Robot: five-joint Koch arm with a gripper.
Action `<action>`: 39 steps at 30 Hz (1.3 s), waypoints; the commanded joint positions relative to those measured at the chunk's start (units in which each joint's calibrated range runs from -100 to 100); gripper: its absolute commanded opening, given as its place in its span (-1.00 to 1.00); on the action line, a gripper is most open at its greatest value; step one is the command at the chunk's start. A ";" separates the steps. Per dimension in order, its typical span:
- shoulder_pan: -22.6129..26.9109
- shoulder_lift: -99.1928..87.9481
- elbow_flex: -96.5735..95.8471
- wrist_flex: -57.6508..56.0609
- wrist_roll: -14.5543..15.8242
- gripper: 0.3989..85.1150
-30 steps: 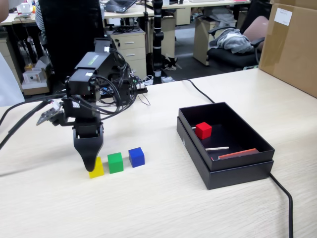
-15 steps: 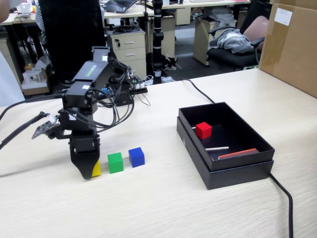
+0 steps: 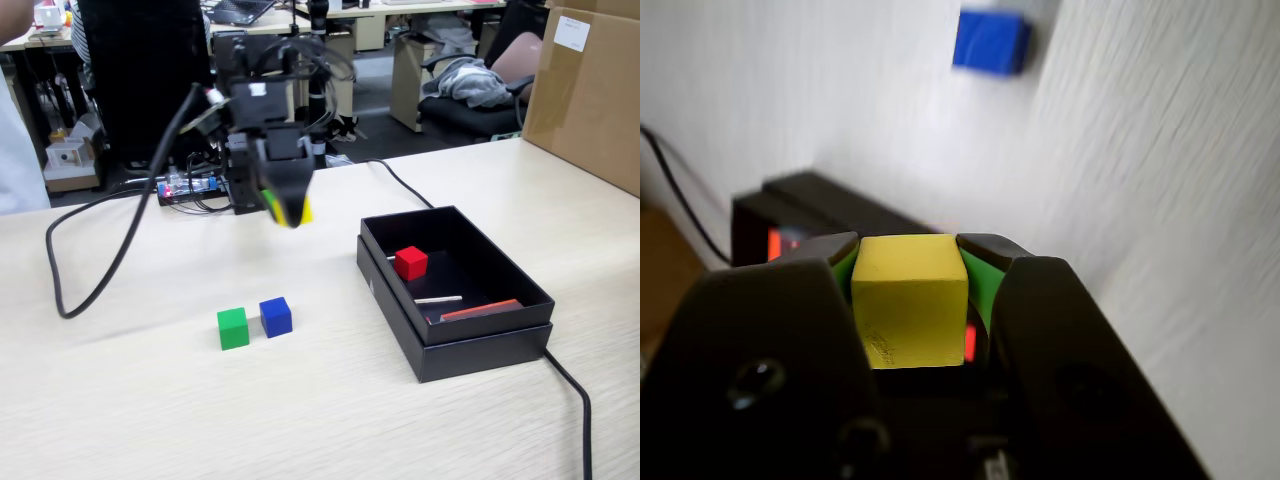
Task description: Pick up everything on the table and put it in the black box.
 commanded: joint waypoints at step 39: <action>5.67 5.45 11.72 -5.11 6.45 -0.03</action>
